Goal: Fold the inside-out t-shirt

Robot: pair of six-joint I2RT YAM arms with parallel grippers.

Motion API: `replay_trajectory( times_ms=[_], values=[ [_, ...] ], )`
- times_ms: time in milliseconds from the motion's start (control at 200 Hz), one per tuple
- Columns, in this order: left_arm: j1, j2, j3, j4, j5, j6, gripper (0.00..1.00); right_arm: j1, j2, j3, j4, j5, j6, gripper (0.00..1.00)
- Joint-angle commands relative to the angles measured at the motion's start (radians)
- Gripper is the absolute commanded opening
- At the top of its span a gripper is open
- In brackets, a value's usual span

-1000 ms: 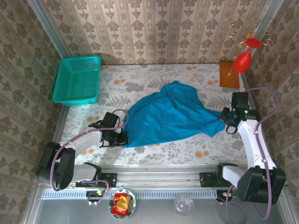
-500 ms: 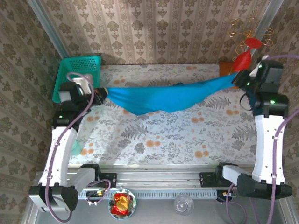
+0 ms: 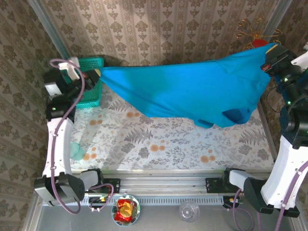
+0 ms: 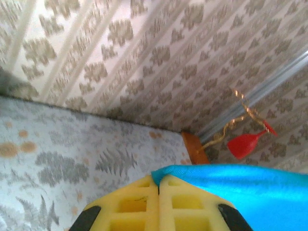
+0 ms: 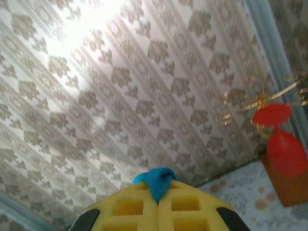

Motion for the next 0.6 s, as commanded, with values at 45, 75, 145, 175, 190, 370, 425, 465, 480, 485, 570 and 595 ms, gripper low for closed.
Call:
replay_trajectory(
  times_ms=[45,75,145,175,190,370,425,465,480,485,570,595],
  values=[
    [0.100,0.021,0.219,0.045,0.024,-0.029,0.00,-0.009,0.020,-0.164,0.100,-0.106,0.090,0.00],
    [0.108,0.035,0.240,0.047,0.030,-0.032,0.00,-0.011,0.020,-0.181,0.114,-0.106,0.096,0.00],
    [0.111,0.074,0.271,0.069,0.055,-0.059,0.00,-0.015,0.042,-0.173,0.123,-0.111,0.100,0.00],
    [0.111,0.092,0.280,0.090,0.070,-0.080,0.00,-0.018,0.055,-0.157,0.123,-0.120,0.103,0.00],
    [0.111,0.100,0.283,0.101,0.078,-0.092,0.00,-0.018,0.061,-0.148,0.125,-0.126,0.105,0.00],
    [0.112,0.111,0.297,0.182,0.115,-0.144,0.00,-0.022,0.091,-0.045,0.138,-0.147,0.108,0.00],
    [0.111,0.092,0.289,0.184,0.126,-0.136,0.00,-0.022,0.080,-0.036,0.127,-0.128,0.095,0.00],
    [0.111,0.073,0.264,0.192,0.142,-0.135,0.00,-0.022,0.062,-0.049,0.123,-0.114,0.086,0.00],
    [0.110,0.063,0.252,0.197,0.146,-0.135,0.00,-0.022,0.053,-0.057,0.123,-0.111,0.083,0.00],
    [0.110,0.060,0.247,0.197,0.149,-0.135,0.00,-0.022,0.050,-0.062,0.123,-0.108,0.082,0.00],
    [0.098,-0.009,0.122,0.213,0.177,-0.123,0.00,-0.022,-0.013,-0.158,0.125,-0.091,0.068,0.00],
    [0.090,-0.033,0.075,0.207,0.180,-0.111,0.00,-0.022,-0.036,-0.201,0.129,-0.089,0.066,0.00]
  ],
)
